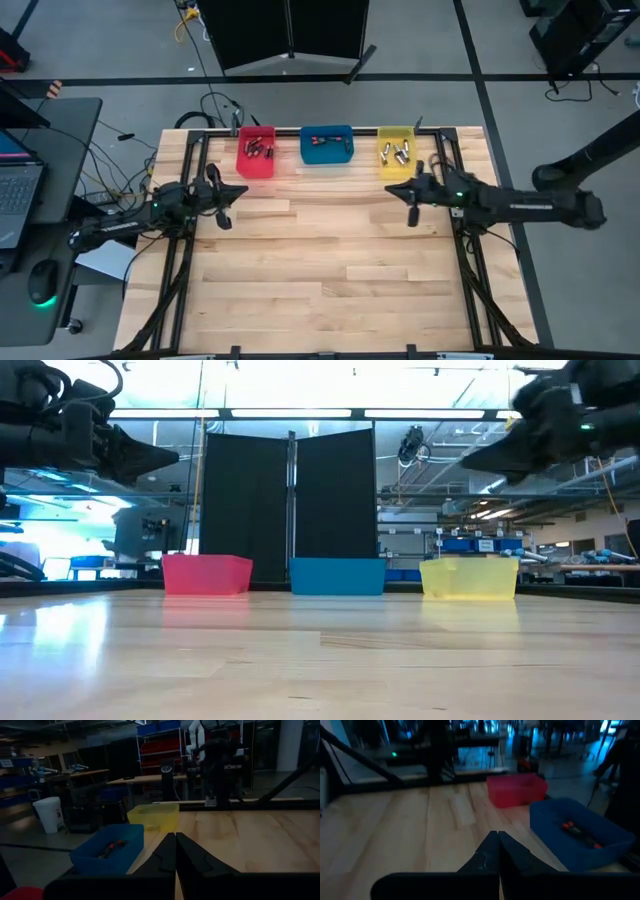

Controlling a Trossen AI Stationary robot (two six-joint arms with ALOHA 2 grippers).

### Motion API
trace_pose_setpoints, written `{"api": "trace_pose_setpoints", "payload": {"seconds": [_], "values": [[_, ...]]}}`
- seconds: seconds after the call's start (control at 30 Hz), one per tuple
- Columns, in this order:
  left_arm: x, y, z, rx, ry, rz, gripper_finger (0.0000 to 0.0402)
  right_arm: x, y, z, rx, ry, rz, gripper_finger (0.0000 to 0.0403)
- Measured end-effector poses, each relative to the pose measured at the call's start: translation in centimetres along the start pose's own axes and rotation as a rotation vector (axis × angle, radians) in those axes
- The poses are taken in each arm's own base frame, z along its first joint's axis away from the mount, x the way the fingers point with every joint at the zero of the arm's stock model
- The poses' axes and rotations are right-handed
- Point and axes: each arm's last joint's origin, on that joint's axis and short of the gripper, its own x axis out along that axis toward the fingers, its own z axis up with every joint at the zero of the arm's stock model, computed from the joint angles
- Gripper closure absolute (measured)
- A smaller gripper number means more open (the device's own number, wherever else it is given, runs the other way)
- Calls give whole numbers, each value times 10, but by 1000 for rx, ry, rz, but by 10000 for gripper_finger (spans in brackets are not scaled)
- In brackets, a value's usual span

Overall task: Sort batteries
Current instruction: Return to Home Position

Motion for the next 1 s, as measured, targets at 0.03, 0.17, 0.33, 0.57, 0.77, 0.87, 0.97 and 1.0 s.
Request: {"api": "trace_pose_setpoints", "payload": {"seconds": [0.03, 0.17, 0.33, 0.57, 0.77, 0.87, 0.97, 1.0], "values": [[0, 0, 0, -1, 0, 1, 389, -7, 0, -3, 7, -18, 2, 400], [0, 0, -3, -3, 31, -1, 389, -27, -1, -12, 23, -147, 20, 400], [0, 0, -4, -7, 44, -2, 388, -39, -1, -20, 27, -264, 53, 400], [0, 0, -5, 1, 47, 5, 388, -44, -1, -29, 26, -327, 61, 400], [0, 0, -3, -25, 35, 19, 388, -41, -7, -40, 101, -207, -55, 400], [0, 1, -5, -66, 49, 57, 388, -41, -11, -40, 136, -197, -132, 397], [0, 3, -4, -99, 46, 112, 388, -42, -15, -38, 142, -164, -216, 391], [0, 3, -4, -99, 44, 125, 388, -42, -16, -39, 143, -149, -239, 390]]}}
